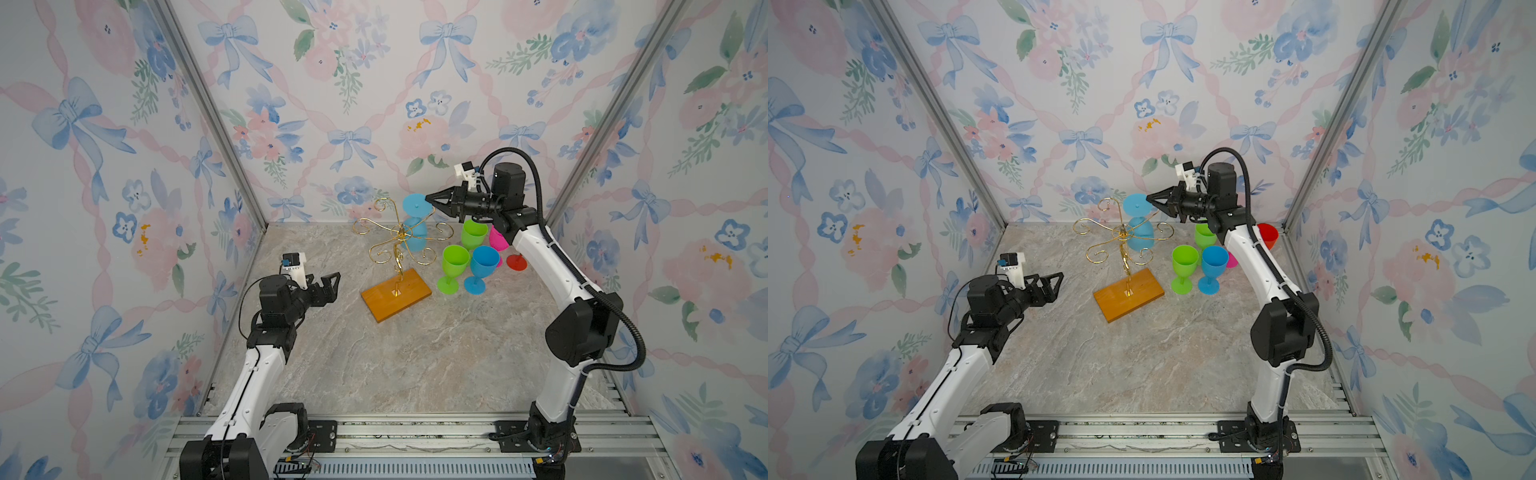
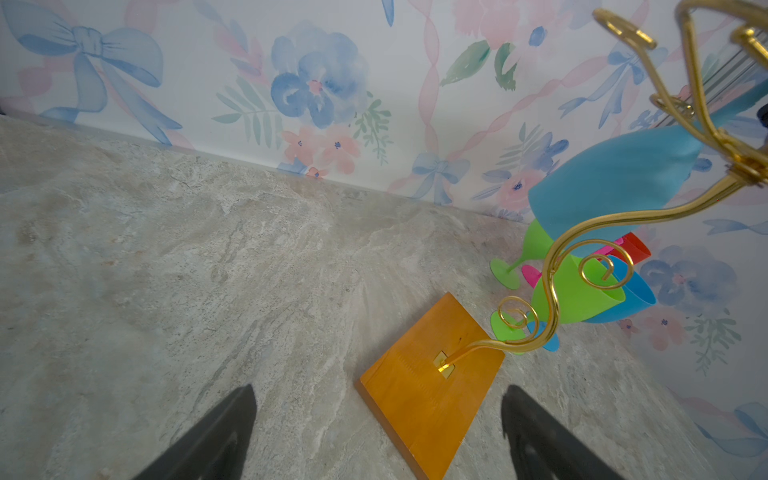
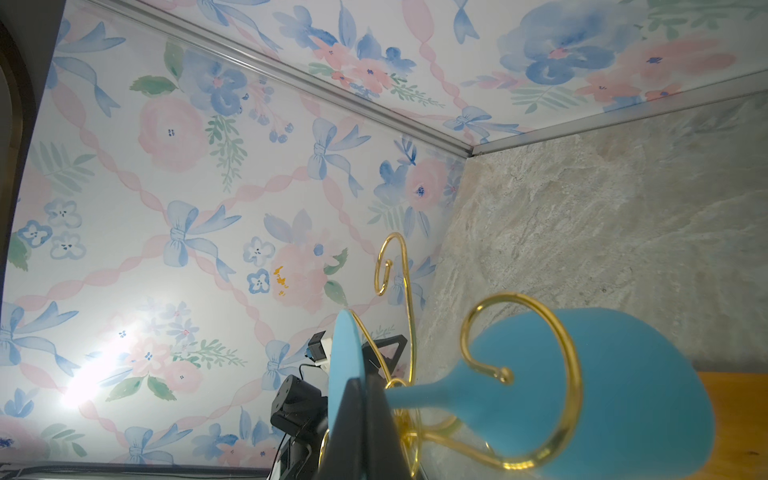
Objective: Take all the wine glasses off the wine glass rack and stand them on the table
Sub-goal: 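Lift the blue glass off the rack hook with the right gripper, then carry the blue glass toward the left gripper while the left reaches toward it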
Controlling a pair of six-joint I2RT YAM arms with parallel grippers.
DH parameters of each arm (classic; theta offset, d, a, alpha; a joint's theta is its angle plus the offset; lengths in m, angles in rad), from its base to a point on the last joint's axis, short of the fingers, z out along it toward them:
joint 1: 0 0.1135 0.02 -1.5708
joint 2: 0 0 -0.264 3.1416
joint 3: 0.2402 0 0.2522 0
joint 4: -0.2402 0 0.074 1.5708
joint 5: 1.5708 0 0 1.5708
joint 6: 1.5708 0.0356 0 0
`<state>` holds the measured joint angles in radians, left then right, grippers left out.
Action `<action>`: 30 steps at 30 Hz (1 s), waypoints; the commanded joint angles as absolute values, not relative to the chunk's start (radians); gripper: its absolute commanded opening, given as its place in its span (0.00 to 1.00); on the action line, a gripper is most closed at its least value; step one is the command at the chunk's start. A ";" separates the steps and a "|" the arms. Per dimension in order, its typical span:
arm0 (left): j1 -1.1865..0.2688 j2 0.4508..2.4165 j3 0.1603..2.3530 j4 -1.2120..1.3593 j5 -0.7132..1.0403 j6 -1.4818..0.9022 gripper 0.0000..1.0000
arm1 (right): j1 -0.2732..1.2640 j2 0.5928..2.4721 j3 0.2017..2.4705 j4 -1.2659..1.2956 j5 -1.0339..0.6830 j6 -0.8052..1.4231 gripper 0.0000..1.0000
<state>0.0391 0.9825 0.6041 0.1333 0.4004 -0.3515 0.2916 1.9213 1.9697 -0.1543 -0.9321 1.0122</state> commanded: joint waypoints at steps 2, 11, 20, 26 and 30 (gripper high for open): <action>0.038 0.974 0.590 0.150 0.402 -0.355 0.94 | 0.299 1.979 2.047 -0.143 -0.933 1.002 0.00; 0.038 0.976 0.590 0.151 0.400 -0.351 0.94 | 0.280 2.097 2.143 -0.011 -0.904 1.091 0.00; 0.041 0.977 0.591 0.150 0.394 -0.345 0.94 | 0.220 2.140 2.170 0.134 -0.890 1.195 0.00; 0.040 0.988 0.603 0.151 0.408 -0.340 0.94 | 0.170 2.074 2.104 0.077 -0.884 1.130 0.00; 0.041 0.973 0.631 0.138 0.442 -0.347 0.94 | 0.134 1.980 2.016 0.033 -0.877 1.065 0.00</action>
<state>0.0395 0.9825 0.6041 0.1333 0.4084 -0.3515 0.1543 2.0876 2.0460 0.0422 -0.8806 1.1267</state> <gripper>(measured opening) 0.941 0.045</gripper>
